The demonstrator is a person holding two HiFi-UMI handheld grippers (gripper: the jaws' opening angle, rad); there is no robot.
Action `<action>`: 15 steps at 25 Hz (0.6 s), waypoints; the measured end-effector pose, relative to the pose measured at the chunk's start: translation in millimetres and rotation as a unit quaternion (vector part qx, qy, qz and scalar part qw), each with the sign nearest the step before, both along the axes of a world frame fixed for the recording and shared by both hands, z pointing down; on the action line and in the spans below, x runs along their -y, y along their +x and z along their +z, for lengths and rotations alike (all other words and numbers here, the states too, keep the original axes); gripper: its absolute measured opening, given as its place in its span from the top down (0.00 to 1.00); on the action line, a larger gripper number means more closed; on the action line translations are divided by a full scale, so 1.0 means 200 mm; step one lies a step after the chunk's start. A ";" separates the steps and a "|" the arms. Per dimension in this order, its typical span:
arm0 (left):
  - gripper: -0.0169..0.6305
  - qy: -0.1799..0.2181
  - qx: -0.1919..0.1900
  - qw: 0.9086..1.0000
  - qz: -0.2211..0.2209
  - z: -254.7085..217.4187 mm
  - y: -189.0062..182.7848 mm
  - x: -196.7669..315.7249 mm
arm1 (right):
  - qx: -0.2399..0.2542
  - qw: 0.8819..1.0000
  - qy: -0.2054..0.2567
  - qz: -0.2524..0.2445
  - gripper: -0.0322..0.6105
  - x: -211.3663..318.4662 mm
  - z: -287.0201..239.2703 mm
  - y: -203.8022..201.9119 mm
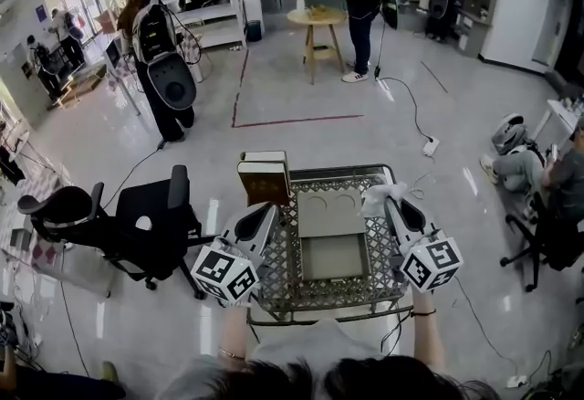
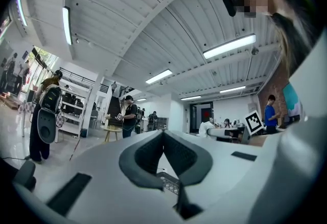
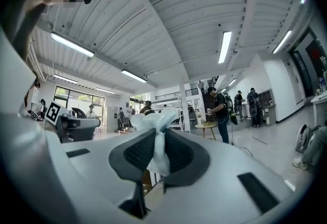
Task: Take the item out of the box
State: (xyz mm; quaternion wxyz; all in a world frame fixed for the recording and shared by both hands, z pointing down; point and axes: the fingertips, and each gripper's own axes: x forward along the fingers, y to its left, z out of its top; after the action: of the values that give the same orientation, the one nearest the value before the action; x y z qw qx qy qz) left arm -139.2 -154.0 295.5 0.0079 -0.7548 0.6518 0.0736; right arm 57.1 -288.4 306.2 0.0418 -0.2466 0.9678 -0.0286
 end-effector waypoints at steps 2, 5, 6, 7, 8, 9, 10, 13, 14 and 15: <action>0.95 0.002 0.002 1.000 -0.004 -0.01 -0.01 -0.01 | 0.000 1.000 0.002 0.005 0.84 0.01 0.00 0.01; 0.95 0.003 0.004 1.000 -0.009 -0.02 -0.02 -0.02 | -0.005 1.000 0.005 0.009 0.84 0.01 -0.01 0.02; 0.95 0.003 0.005 1.000 -0.010 -0.02 -0.03 -0.03 | -0.006 1.000 0.006 0.009 0.84 0.01 0.00 0.02; 0.95 0.003 0.006 1.000 -0.011 -0.02 -0.03 -0.03 | -0.007 1.000 0.006 0.008 0.85 0.01 0.00 0.01; 0.95 0.003 0.007 1.000 -0.012 -0.02 -0.03 -0.03 | -0.006 1.000 0.005 0.007 0.84 0.01 0.00 0.01; 0.95 0.003 0.008 1.000 -0.012 -0.02 -0.03 -0.03 | -0.006 1.000 0.004 0.007 0.84 0.01 0.01 0.01; 0.95 0.003 0.009 1.000 -0.012 -0.02 -0.03 -0.03 | -0.004 1.000 0.004 0.006 0.84 0.01 0.01 0.01; 0.95 0.003 0.006 1.000 -0.014 -0.03 -0.03 -0.02 | -0.002 1.000 0.006 0.002 0.84 0.01 -0.01 0.02; 0.95 0.002 0.004 1.000 -0.015 -0.03 -0.03 -0.02 | -0.002 1.000 0.007 0.001 0.84 0.01 -0.01 0.02; 0.95 0.002 0.004 1.000 -0.015 -0.03 -0.02 -0.02 | -0.001 1.000 0.008 0.000 0.84 0.00 -0.01 0.02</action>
State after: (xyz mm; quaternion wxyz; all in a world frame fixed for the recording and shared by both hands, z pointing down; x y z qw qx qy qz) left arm -143.7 -149.7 290.3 0.0131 -0.7454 0.6627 0.0717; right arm 60.4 -289.2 303.3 0.0425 -0.2467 0.9679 -0.0208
